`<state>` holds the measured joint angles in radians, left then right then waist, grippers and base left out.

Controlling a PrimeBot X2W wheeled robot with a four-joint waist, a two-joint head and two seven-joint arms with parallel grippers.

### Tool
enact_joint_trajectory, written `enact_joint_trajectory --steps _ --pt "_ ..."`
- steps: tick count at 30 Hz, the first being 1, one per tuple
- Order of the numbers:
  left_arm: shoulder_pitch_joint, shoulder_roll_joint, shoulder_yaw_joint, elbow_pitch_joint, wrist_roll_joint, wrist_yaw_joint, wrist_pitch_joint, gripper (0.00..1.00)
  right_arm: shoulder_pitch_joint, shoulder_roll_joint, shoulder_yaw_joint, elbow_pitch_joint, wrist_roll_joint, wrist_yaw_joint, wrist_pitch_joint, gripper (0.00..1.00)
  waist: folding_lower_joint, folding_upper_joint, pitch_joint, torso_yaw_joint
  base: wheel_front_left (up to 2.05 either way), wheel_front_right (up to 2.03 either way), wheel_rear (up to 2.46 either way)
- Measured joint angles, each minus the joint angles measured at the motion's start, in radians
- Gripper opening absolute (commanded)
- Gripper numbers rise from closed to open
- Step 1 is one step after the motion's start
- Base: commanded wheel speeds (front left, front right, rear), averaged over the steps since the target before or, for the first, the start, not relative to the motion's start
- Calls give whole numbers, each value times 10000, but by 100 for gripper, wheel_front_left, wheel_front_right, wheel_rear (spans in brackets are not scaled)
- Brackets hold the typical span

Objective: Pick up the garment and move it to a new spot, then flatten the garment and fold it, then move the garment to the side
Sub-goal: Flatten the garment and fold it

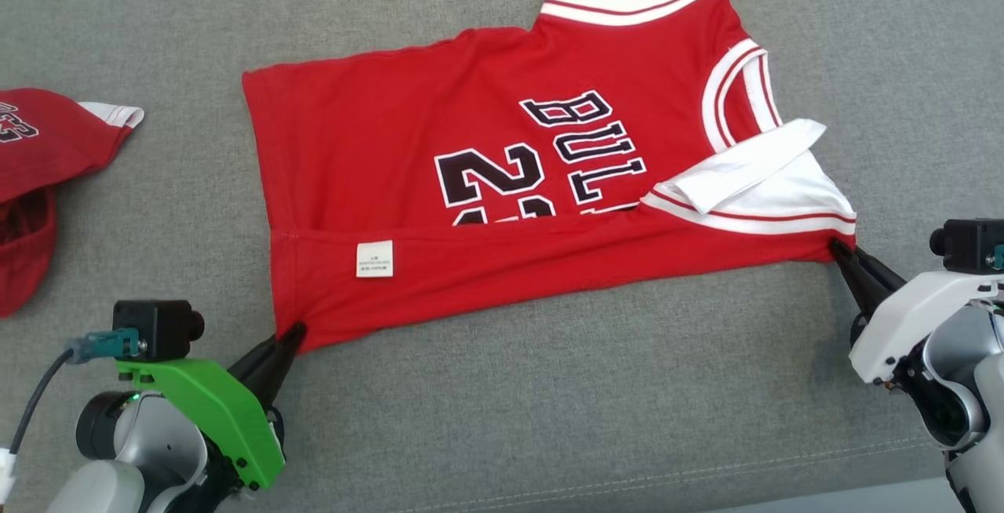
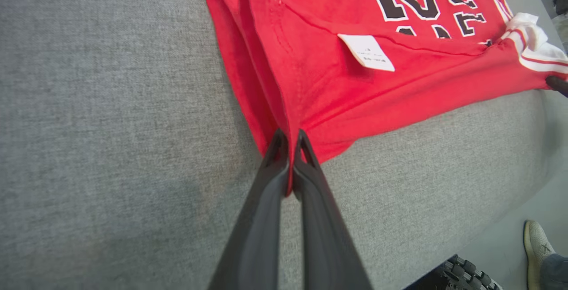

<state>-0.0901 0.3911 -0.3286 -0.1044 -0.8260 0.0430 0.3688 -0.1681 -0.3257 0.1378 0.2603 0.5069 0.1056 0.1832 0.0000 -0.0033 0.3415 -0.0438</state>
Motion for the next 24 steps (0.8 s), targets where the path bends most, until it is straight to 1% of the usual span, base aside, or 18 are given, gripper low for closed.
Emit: enact_joint_trajectory --steps 7,8,10,15,20,24 --pt "512 -15 46 -351 -251 13 2 0 624 -268 -186 -226 353 31 278 0 0 0 -296 39 0 0 0" --pt "572 -12 104 -460 -265 21 0 0 719 -385 -240 -357 389 88 368 0 0 0 -378 49 0 0 0" --pt "710 6 182 -702 -320 46 2 0 792 -529 -282 -545 426 86 483 0 0 0 -450 48 0 0 0" --pt "1044 29 219 -1225 -345 100 84 0 1142 -690 -474 -1081 619 86 694 0 0 0 -535 35 0 0 0" --pt "1381 17 127 -1707 -416 105 86 0 1984 -794 -805 -1557 1116 82 1012 0 0 0 -590 128 0 0 0" --pt "2094 -48 178 -1975 -602 291 73 0 2597 -798 -851 -2029 1283 69 1275 0 0 0 -579 169 0 0 0"
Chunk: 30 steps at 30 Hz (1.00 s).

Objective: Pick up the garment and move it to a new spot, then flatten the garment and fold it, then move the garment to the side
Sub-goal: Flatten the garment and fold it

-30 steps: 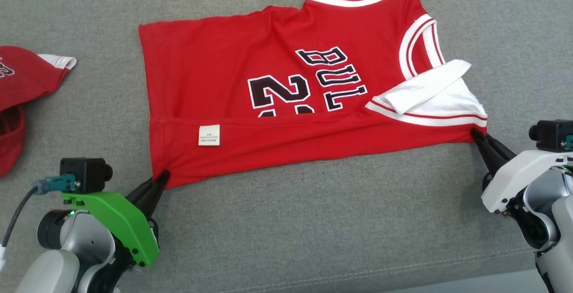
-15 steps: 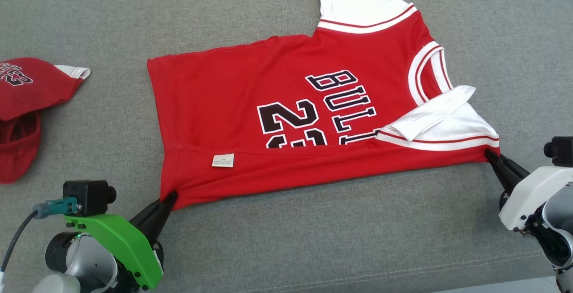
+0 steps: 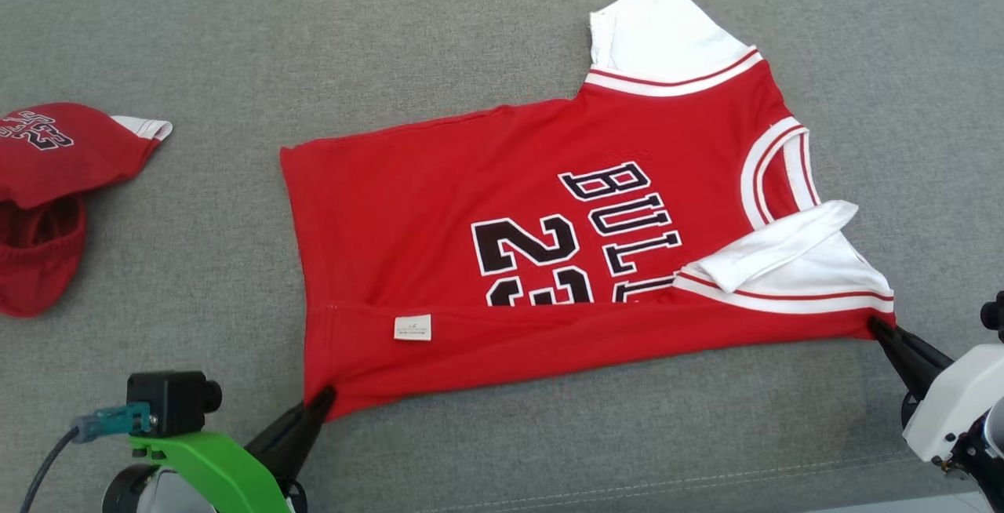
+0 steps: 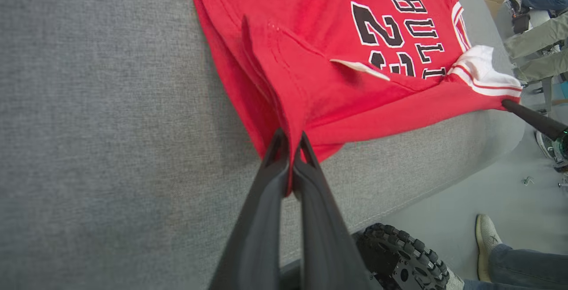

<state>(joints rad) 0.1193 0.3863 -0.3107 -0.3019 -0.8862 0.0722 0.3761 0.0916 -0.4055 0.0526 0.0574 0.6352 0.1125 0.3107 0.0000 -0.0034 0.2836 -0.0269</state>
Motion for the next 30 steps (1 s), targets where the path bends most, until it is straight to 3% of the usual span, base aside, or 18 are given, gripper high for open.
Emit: enact_joint_trajectory --steps 14,15,17,18,19,20,21,30 --pt "267 -270 -146 374 -132 90 -92 3 256 226 217 -403 -8 -267 251 1 0 0 145 4 0 0 0" --pt "267 -270 -146 376 -132 90 -90 9 264 215 215 -410 -10 -276 261 6 0 0 147 6 0 0 0" --pt "267 -270 -146 384 -132 90 -90 31 311 150 207 -433 -121 -355 261 34 0 0 151 4 0 0 0" --pt "267 -268 -144 389 -132 94 -92 46 348 98 207 -439 -151 -357 263 36 0 0 155 1 0 0 0" --pt "268 -268 -144 401 -132 115 -92 49 388 52 207 -453 -176 -357 297 43 0 0 159 -2 0 0 0" --pt "270 -267 -146 407 -132 115 -90 69 414 19 203 -468 -215 -366 305 67 0 0 165 -4 0 0 0" --pt "281 -268 -128 401 -132 117 -109 97 413 2 199 -504 -219 -368 307 100 0 0 180 -6 0 0 0" --pt "291 -213 -100 506 -65 157 -119 100 411 -98 82 -715 -435 -531 284 100 0 0 342 -3 0 0 0"
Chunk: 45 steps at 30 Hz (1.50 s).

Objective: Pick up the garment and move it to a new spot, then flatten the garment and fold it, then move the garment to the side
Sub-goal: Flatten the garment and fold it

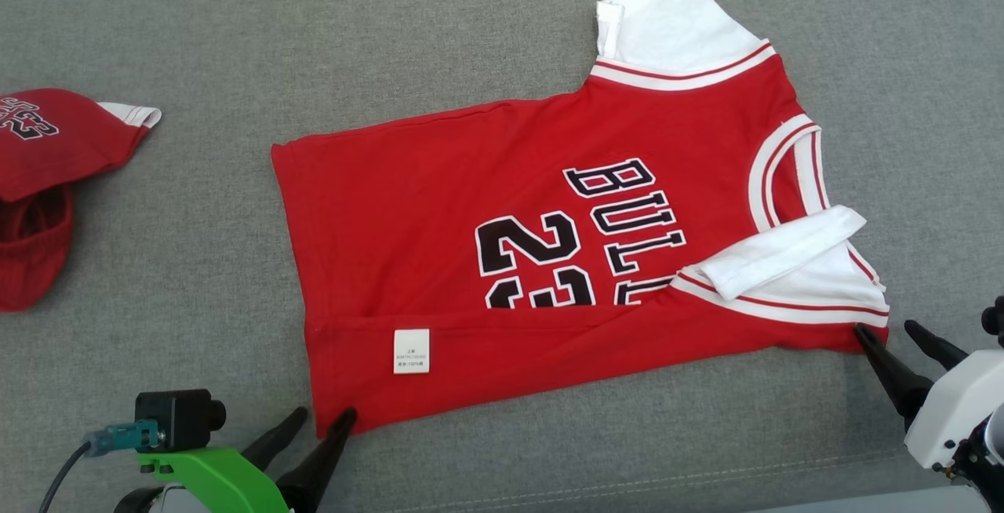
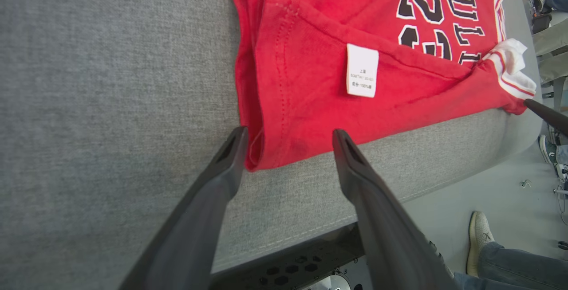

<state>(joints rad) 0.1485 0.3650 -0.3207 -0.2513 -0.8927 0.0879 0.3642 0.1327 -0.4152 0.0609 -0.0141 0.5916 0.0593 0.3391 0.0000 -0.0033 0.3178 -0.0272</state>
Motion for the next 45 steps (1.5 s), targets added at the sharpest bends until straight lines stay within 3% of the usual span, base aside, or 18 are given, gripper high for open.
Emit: enact_joint_trajectory --steps 11,19,32,40,41,42,43,45 --pt "-295 564 650 -180 723 59 -219 100 -607 -314 -351 -821 -151 -88 -219 100 0 0 343 64 0 0 0" --pt "-2329 930 863 -458 1317 86 -17 100 -2612 -483 -424 -1459 -746 -389 -351 100 0 0 1029 70 0 0 0" --pt "-5472 949 395 259 1578 82 1101 100 -5632 -309 740 -1576 -1346 -372 150 100 0 0 2641 133 0 0 0" --pt "-6646 876 311 1379 1714 -4 1177 100 -6511 -15 1135 -846 -1651 -332 134 100 0 0 3438 127 0 0 0" --pt "-6769 872 309 1453 1747 -40 1174 90 -6533 35 1170 -744 -1662 -332 128 100 0 0 3483 114 0 0 0" --pt "-6863 863 309 1507 1751 -59 1174 46 -6548 75 1204 -652 -1672 -332 111 100 0 0 3509 95 0 0 0" --pt "-6922 853 309 1584 1751 -84 1170 38 -6565 104 1254 -535 -1691 -324 44 100 0 0 3518 69 0 0 0" --pt "-6997 765 238 1801 1739 -196 1129 33 -6578 163 1333 -186 -1695 -257 -12 100 0 0 3479 -2 0 0 0"
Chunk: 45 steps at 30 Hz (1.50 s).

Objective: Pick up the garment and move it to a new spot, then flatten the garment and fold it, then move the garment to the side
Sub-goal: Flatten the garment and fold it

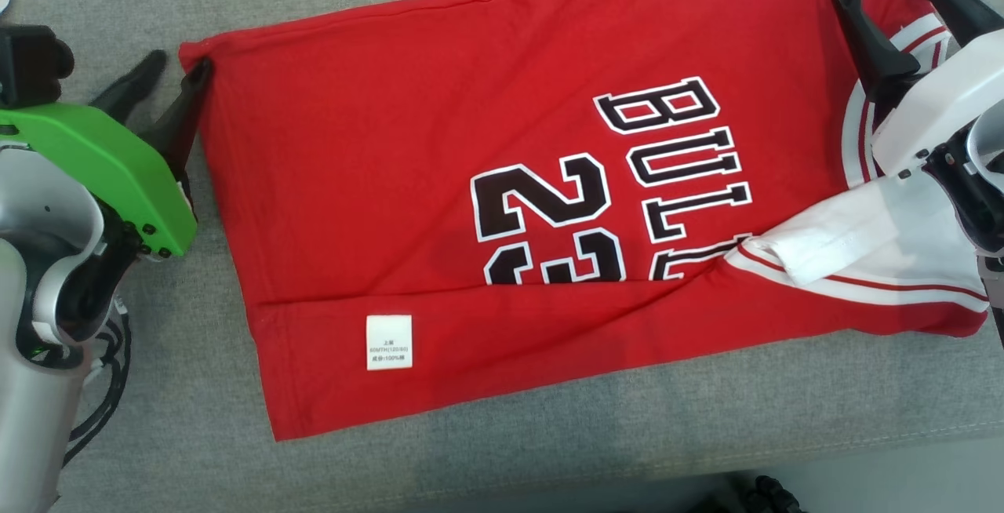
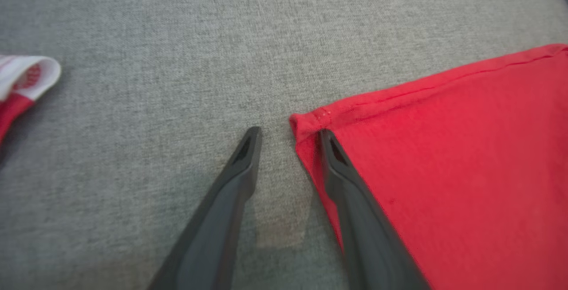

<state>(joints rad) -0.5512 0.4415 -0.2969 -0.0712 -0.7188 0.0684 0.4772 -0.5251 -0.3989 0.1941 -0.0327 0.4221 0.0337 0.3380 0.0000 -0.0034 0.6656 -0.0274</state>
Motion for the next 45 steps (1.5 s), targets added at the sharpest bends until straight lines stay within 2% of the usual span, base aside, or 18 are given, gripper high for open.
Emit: enact_joint_trajectory --steps 1,2,3,7,10,18,25,35,41,43,45 --pt "-36 -69 -58 40 -8 -111 0 29 0 -6 -12 105 -10 0 -36 100 0 0 -26 -11 0 0 0" --pt "-51 -140 -125 84 -15 -171 0 17 0 -8 -13 188 -12 0 -44 100 0 0 -55 -20 0 0 0" --pt "-58 -184 -182 96 -77 -199 19 13 0 -12 -27 236 -12 0 -44 100 0 0 -80 -27 0 0 0" --pt "-92 -288 -305 215 -186 -412 27 14 -7 -33 -84 460 -15 0 -88 100 0 0 -140 -37 0 0 0" --pt "-221 -491 -491 334 -251 -522 33 0 -25 -81 -146 608 -98 -4 -119 100 0 0 -190 8 0 0 0" --pt "-517 -821 -913 366 -249 -826 73 0 -753 -167 -161 635 -305 -13 -171 100 0 0 -192 324 0 0 0" --pt "-801 -1057 -1106 245 -247 -965 67 0 -1867 -454 -322 984 -451 -174 449 100 0 0 45 715 0 0 0" --pt "-1133 -1214 -1302 -48 -245 -1206 42 0 -3330 -476 -437 1655 -426 -370 1540 100 0 0 577 1259 0 0 0" --pt "-1264 -1402 -1340 -6 -217 -1313 -199 0 -3776 -414 -291 2188 -428 -443 1741 100 0 0 898 1591 0 0 0" --pt "-1296 -1432 -1338 -4 -217 -1390 -221 0 -3800 -324 -207 2289 -428 -441 1747 89 0 0 963 1661 0 0 0" --pt "-1334 -1434 -1342 15 -217 -1402 -265 0 -3945 -316 -219 2355 -407 -439 1747 96 0 0 999 1704 0 0 0"
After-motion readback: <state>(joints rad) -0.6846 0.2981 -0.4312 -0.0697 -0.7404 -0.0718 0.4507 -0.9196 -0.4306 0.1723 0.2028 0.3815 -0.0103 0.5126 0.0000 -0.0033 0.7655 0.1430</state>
